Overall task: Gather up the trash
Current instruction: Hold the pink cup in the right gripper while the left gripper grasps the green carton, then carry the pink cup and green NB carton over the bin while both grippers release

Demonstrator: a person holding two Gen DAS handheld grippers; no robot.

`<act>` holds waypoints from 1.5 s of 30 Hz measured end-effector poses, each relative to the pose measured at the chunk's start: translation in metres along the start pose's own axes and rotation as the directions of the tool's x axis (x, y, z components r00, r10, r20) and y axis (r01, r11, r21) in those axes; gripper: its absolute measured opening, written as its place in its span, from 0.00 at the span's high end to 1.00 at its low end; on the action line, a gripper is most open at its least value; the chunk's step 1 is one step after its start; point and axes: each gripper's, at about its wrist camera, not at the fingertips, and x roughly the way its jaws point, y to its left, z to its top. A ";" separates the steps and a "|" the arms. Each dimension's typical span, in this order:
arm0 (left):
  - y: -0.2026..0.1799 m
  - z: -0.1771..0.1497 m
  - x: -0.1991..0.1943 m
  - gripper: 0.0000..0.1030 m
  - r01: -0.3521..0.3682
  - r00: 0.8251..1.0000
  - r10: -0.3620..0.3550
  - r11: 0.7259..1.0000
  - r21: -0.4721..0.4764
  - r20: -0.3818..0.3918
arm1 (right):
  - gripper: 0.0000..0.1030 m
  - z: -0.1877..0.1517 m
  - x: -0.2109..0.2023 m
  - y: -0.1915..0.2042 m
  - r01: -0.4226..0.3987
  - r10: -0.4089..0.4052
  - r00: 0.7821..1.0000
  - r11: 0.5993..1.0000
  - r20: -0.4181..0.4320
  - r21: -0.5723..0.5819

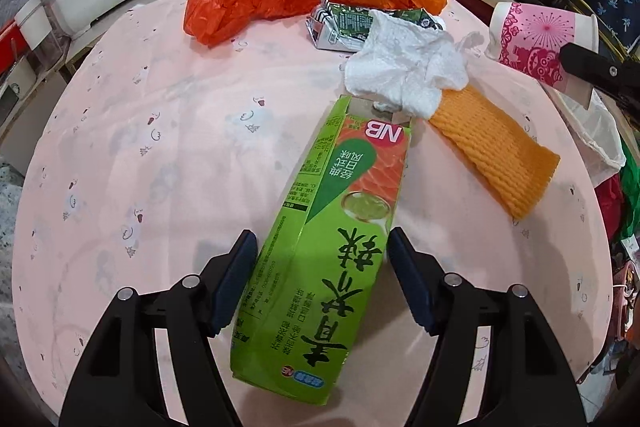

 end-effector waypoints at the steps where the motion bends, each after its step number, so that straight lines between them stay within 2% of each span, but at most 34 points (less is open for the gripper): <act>1: -0.001 0.000 0.000 0.38 -0.006 1.000 0.006 1.000 0.000 0.002 | 0.97 -0.001 -0.001 0.000 0.000 0.000 1.000 1.000 0.000 0.000; 3: -0.002 -0.001 -0.002 0.44 0.005 1.000 -0.005 1.000 0.001 0.003 | 0.97 -0.001 -0.002 0.001 0.001 -0.001 1.000 1.000 0.002 -0.003; 6: -0.004 0.001 -0.007 0.49 0.017 1.000 -0.017 1.000 -0.003 0.009 | 0.97 -0.001 -0.005 0.003 0.002 -0.002 1.000 1.000 0.010 -0.004; 16: -0.009 0.018 -0.054 0.50 0.008 0.991 -0.004 0.999 -0.031 0.135 | 0.97 0.009 -0.024 0.006 -0.001 0.002 0.998 1.000 0.058 -0.014; 23: -0.027 0.042 -0.076 0.50 0.036 0.981 -0.034 0.999 -0.009 0.193 | 0.97 0.019 -0.039 0.003 -0.002 0.004 0.995 1.000 0.096 -0.015; 33: -0.091 0.082 -0.084 0.50 0.083 0.962 -0.104 0.992 0.091 0.252 | 0.97 0.028 -0.059 -0.030 0.029 -0.033 0.989 0.999 0.142 0.031; 45: -0.184 0.111 -0.063 0.50 0.133 0.957 -0.183 0.966 0.222 0.225 | 0.97 0.031 -0.083 -0.111 0.107 -0.135 0.974 0.982 0.181 0.159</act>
